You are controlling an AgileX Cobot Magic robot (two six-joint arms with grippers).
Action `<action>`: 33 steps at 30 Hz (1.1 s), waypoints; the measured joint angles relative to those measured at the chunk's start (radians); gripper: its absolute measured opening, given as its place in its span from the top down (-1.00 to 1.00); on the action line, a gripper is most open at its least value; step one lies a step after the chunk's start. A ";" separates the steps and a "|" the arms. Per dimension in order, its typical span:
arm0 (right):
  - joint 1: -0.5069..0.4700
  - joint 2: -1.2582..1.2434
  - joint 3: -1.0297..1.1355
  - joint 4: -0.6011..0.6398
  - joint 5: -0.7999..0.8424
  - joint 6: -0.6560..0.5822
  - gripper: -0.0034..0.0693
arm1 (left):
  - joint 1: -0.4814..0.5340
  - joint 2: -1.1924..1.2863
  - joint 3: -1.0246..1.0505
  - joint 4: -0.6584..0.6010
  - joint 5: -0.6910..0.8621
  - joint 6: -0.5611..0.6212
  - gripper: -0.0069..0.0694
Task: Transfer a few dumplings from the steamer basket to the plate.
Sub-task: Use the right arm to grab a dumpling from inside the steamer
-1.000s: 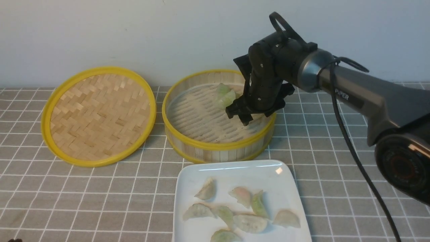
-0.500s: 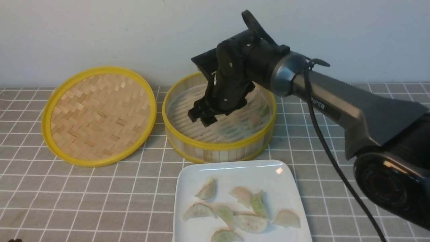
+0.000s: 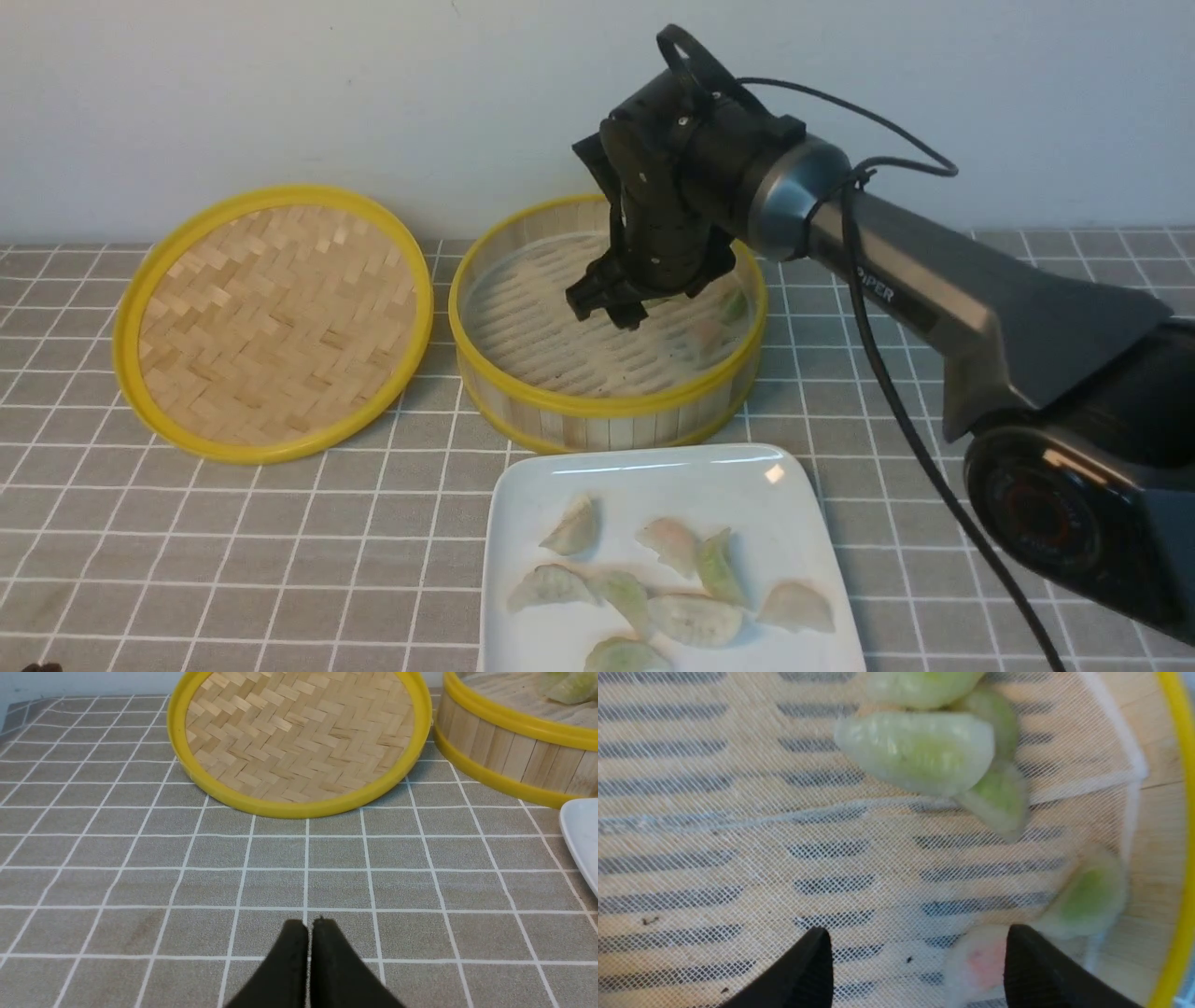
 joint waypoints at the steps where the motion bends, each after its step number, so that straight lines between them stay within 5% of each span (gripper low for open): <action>1: -0.002 0.007 0.000 0.004 0.000 0.004 -0.34 | 0.000 0.000 0.000 0.000 0.000 0.000 0.83; 14: -0.107 0.014 0.000 0.170 0.000 0.036 -0.34 | 0.000 0.000 0.000 0.000 0.000 0.000 0.83; 33: -0.123 0.056 -0.002 0.179 0.003 0.016 -0.28 | 0.000 0.000 0.000 0.000 0.000 0.000 0.83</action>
